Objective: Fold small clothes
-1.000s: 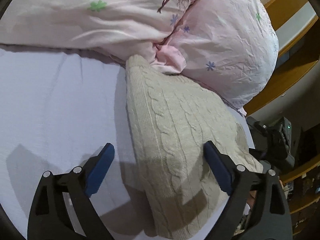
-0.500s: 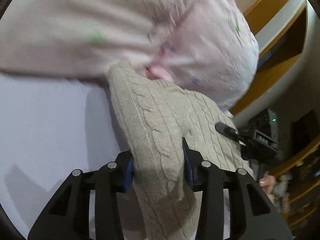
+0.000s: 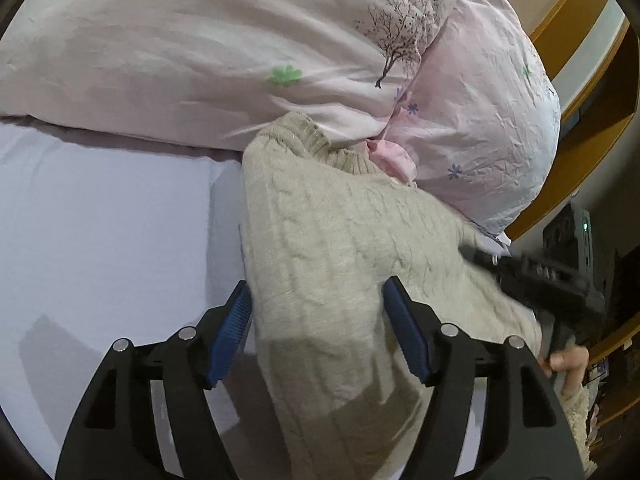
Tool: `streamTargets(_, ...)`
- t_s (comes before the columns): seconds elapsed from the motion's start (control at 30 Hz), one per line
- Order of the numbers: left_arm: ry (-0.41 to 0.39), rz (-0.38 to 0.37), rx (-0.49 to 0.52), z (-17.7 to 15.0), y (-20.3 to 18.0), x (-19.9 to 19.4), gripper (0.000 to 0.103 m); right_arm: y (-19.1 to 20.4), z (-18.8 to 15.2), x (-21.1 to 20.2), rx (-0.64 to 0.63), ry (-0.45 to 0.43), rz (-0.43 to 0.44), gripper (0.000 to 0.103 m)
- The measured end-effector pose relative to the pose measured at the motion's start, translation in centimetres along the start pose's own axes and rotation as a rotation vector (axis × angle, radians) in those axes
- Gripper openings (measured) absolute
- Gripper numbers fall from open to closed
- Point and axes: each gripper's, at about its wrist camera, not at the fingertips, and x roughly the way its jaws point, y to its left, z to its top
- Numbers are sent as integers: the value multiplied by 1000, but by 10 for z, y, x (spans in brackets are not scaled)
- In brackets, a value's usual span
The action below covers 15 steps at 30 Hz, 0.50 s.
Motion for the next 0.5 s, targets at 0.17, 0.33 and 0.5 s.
streamTargets(0.17, -3, 40, 49, -5, -14, 4, 72, 3, 10, 12, -25, -23, -179, 13)
streamTargets(0.33, -43, 117, 138, -18, -28, -28, 77, 35, -16, -32, -157, -196, -333, 51)
streamTargets(0.5, -58, 282, 208, -54, -35, -64, 102, 52, -82, -107, -302, -454, -509, 101)
